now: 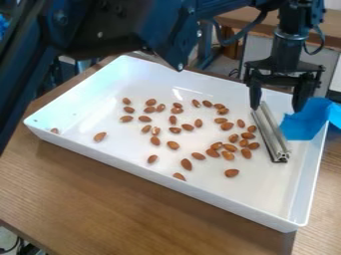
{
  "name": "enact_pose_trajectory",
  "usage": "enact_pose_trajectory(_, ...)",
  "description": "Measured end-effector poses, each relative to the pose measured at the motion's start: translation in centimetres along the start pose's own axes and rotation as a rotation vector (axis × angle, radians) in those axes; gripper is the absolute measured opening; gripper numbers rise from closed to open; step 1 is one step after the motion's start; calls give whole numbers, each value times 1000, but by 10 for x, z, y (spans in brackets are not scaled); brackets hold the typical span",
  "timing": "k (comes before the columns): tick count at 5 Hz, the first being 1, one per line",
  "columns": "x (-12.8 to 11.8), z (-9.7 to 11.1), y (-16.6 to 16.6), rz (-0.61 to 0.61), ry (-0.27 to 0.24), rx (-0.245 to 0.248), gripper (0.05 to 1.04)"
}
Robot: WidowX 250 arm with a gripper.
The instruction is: Sweep into pile
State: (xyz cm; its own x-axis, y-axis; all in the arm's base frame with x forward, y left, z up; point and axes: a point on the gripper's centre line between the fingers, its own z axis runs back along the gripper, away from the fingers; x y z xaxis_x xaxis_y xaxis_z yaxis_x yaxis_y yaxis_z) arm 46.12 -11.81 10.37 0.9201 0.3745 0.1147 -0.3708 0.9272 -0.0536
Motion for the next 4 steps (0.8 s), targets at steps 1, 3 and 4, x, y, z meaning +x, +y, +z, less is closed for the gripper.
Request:
enact_pose_trajectory(1, -5, -24, 3, 6, 45, 34, 999)
enact_pose_trajectory(3, -4, -35, 9, 61, 29, 69, 999)
enact_pose_trajectory(4, -1, -37, 11, 75, 10, 78, 950)
